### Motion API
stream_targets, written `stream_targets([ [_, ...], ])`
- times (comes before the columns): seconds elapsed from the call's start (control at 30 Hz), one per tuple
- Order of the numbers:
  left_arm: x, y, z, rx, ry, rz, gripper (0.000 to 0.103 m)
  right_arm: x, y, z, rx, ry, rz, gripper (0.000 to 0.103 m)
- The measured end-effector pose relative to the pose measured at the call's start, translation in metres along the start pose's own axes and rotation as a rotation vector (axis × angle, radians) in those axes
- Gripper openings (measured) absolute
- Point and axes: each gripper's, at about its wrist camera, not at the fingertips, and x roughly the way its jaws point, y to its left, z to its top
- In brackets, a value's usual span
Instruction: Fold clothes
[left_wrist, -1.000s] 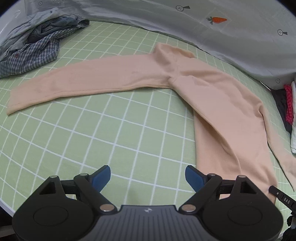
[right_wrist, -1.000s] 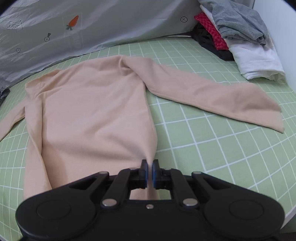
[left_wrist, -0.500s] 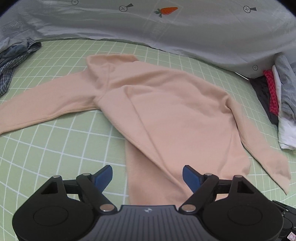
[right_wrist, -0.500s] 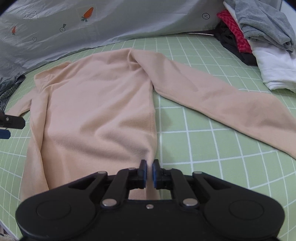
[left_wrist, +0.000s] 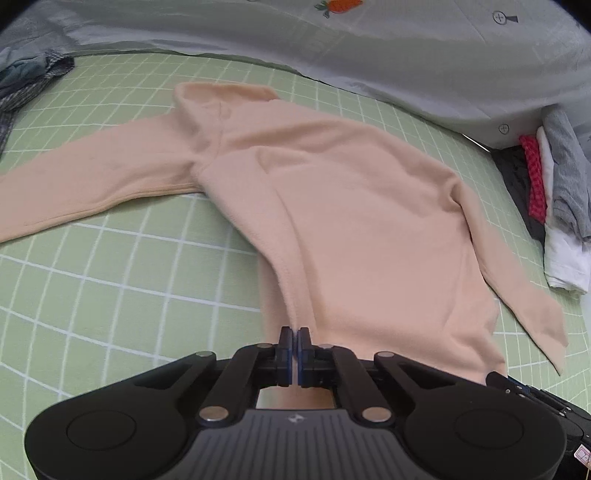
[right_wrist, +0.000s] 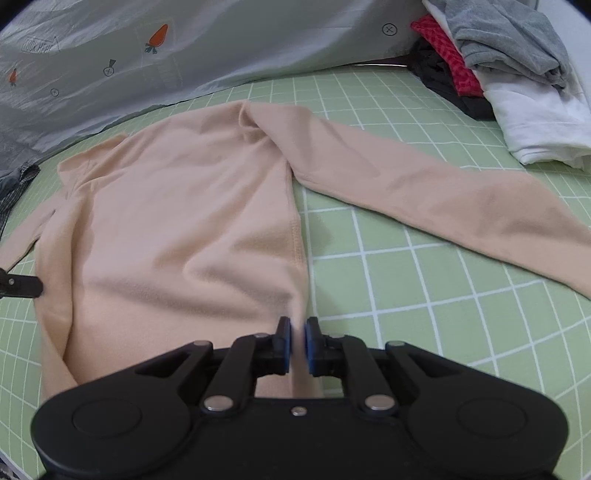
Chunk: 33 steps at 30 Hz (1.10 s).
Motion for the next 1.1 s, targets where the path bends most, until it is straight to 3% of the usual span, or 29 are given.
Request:
stream_targets([
  [0.23, -0.030, 0.080, 0.005, -0.071, -0.038, 0.140, 0.000, -0.007, 0.007, -0.010, 0.096, 0.009, -0.061, 0.009],
  [0.27, -0.033, 0.087, 0.005, -0.088, -0.042, 0.132, 0.000, -0.008, 0.009, -0.012, 0.108, 0.010, -0.068, 0.011],
  [0.33, -0.037, 0.095, 0.002, -0.110, -0.041, 0.108, 0.003, -0.011, 0.011, -0.016, 0.139, 0.010, -0.080, 0.031],
  [0.4, -0.037, 0.092, -0.004, -0.096, -0.022, 0.081, 0.027, -0.014, 0.013, -0.020, 0.169, 0.008, -0.089, 0.046],
  [0.47, -0.032, 0.083, -0.015, -0.052, 0.003, 0.057, 0.033, -0.016, 0.016, -0.024, 0.189, 0.008, -0.100, 0.050],
  [0.53, -0.026, 0.073, -0.027, -0.011, 0.031, 0.033, 0.034, -0.018, 0.020, -0.028, 0.199, 0.010, -0.108, 0.055],
  [0.6, -0.020, 0.067, -0.035, 0.016, 0.058, 0.013, 0.034, -0.020, 0.024, -0.031, 0.192, 0.013, -0.109, 0.053],
  [0.67, -0.016, 0.061, -0.042, 0.051, 0.076, -0.006, 0.034, -0.023, 0.028, -0.035, 0.175, 0.014, -0.109, 0.042],
  [0.73, -0.013, 0.056, -0.047, 0.075, 0.086, -0.015, 0.033, -0.026, 0.029, -0.039, 0.172, 0.016, -0.102, 0.020],
  [0.77, -0.011, 0.055, -0.048, 0.082, 0.090, -0.010, 0.033, -0.027, 0.028, -0.040, 0.180, 0.017, -0.095, 0.015],
  [0.87, -0.006, 0.050, -0.053, 0.104, 0.100, 0.007, 0.031, -0.031, 0.027, -0.046, 0.195, 0.018, -0.078, 0.014],
  [0.97, -0.005, 0.051, -0.059, 0.094, 0.097, -0.019, 0.000, -0.036, 0.031, -0.052, 0.181, 0.023, -0.068, 0.013],
  [1.1, -0.011, 0.054, -0.065, 0.087, 0.087, -0.021, 0.000, -0.042, 0.035, -0.057, 0.162, 0.037, -0.047, 0.012],
])
